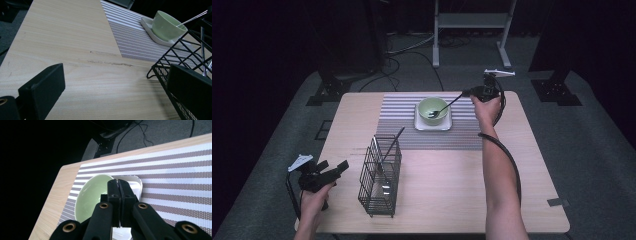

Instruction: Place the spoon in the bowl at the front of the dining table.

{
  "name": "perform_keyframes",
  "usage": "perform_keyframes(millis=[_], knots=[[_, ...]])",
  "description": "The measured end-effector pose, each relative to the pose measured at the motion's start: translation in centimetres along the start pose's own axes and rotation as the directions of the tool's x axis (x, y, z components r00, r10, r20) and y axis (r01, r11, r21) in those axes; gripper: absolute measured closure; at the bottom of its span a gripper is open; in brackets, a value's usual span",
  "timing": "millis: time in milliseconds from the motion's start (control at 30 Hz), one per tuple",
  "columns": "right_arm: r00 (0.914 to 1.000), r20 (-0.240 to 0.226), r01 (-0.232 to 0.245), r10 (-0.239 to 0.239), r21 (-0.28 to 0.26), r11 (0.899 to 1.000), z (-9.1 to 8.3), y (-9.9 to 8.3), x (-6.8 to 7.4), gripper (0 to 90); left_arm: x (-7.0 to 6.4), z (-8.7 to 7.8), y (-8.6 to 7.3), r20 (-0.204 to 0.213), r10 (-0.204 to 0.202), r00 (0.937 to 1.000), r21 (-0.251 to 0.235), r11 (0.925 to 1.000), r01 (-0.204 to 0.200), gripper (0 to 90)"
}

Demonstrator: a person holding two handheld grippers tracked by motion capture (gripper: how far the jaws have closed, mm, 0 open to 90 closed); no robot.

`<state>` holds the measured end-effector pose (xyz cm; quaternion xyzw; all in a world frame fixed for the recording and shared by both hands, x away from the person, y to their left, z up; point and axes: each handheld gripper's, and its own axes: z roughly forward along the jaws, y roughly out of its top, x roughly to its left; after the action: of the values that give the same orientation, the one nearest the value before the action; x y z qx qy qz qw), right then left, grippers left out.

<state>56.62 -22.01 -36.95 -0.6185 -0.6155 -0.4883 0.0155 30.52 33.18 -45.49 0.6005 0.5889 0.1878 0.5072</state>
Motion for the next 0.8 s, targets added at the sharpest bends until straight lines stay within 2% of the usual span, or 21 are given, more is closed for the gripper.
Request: perform_keyframes(millis=[167, 800], knots=[[0.9999, -0.002, -0.015, 0.015, 0.009, 1.0, 0.8, -0.7, -0.7, 88.9, 0.0, 0.0, 0.0, 0.001, 0.001, 1.0, 0.003, 1.0, -0.001, 1.0], [0.9986, -0.028, -0.046, 0.046, 0.014, 0.999, 1.6, -1.6, -1.7, 88.3, 0.0, 0.0, 0.0, 0.003, 0.005, 1.0, 0.004, 1.0, -0.005, 1.0]])
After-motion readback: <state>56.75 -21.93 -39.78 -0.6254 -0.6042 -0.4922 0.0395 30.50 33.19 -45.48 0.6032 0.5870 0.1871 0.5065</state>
